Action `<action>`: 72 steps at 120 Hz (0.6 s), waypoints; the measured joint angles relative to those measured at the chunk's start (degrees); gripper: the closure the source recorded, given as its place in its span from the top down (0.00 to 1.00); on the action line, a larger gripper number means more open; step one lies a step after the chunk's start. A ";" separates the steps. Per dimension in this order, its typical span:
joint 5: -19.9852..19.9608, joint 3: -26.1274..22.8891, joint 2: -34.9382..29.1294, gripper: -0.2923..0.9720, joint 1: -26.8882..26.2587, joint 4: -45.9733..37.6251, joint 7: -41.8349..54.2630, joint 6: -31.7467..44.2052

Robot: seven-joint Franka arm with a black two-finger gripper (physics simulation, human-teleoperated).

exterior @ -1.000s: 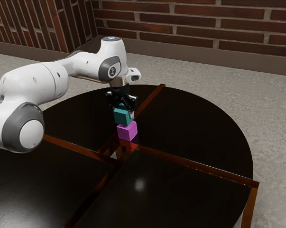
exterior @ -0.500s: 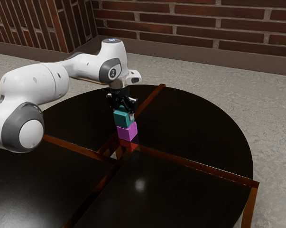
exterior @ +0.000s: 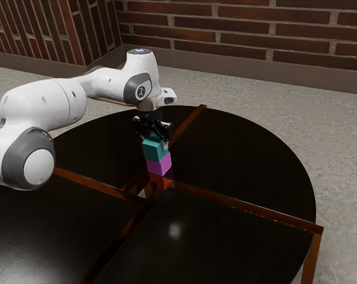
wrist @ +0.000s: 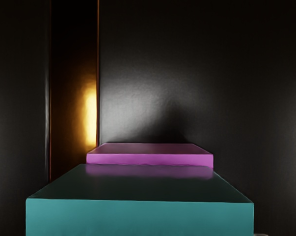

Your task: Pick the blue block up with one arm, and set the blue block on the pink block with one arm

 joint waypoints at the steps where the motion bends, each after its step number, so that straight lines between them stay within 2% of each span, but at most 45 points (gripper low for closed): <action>1: -0.01 0.00 0.00 0.65 0.00 0.00 0.01 0.00; 29: -0.18 -0.02 -0.16 0.73 -0.01 -0.02 0.28 0.01; 43: -0.58 -0.08 -3.54 0.75 -0.01 -0.21 0.34 -0.29; 48: -1.04 -0.09 -8.00 0.75 -0.01 -1.63 0.36 -0.85; 58: -1.94 -0.09 -21.05 0.76 0.02 -6.63 0.41 -4.01; 72: -3.29 0.19 -28.95 0.76 0.27 -8.09 0.55 -11.20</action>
